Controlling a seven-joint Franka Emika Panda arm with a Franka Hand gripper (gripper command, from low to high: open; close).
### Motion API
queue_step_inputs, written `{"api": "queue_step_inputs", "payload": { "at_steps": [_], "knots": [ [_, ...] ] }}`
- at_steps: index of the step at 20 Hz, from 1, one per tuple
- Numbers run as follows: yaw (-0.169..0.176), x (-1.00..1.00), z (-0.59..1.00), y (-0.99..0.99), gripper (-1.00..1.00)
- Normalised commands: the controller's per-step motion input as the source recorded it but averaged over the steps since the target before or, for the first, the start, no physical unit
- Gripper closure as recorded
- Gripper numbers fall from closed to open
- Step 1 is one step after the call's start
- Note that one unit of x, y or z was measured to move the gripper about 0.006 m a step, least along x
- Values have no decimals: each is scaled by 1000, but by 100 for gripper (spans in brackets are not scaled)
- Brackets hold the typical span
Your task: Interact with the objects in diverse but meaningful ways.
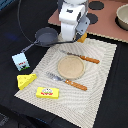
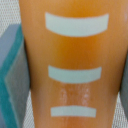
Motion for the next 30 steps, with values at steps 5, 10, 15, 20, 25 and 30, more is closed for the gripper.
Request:
{"api": "queue_step_inputs", "payload": {
  "at_steps": [5, 10, 15, 20, 25, 30],
  "knots": [
    [-24, 459, -55, 211, 100],
    [-17, 425, -60, 229, -100],
    [-14, 426, -30, 229, -100],
    [-10, 469, 337, 229, -100],
    [-32, 311, 994, 239, -100],
    [-18, 221, 804, 118, -100]
  ]
}}
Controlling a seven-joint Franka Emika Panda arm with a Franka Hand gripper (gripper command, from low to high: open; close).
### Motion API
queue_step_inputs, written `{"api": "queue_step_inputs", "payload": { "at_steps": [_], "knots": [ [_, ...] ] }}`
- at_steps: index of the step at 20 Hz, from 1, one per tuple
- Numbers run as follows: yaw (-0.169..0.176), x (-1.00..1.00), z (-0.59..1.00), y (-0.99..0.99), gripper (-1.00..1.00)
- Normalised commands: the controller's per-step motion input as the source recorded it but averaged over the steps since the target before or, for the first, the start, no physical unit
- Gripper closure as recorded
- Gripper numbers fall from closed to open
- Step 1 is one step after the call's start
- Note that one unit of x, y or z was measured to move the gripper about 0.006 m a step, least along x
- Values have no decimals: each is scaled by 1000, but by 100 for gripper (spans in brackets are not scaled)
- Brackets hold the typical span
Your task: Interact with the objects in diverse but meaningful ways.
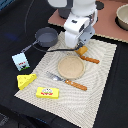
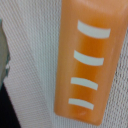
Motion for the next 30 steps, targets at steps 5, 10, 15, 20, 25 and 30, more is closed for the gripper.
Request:
{"api": "queue_step_inputs", "payload": {
  "at_steps": [5, 10, 15, 20, 25, 30],
  "knots": [
    [-14, 139, 767, 57, -100],
    [-11, 63, 654, 60, -100],
    [-12, 15, 450, 155, -100],
    [-1, 106, 396, 278, -100],
    [-2, 193, 448, 186, -100],
    [-1, 158, 399, 334, -100]
  ]
}}
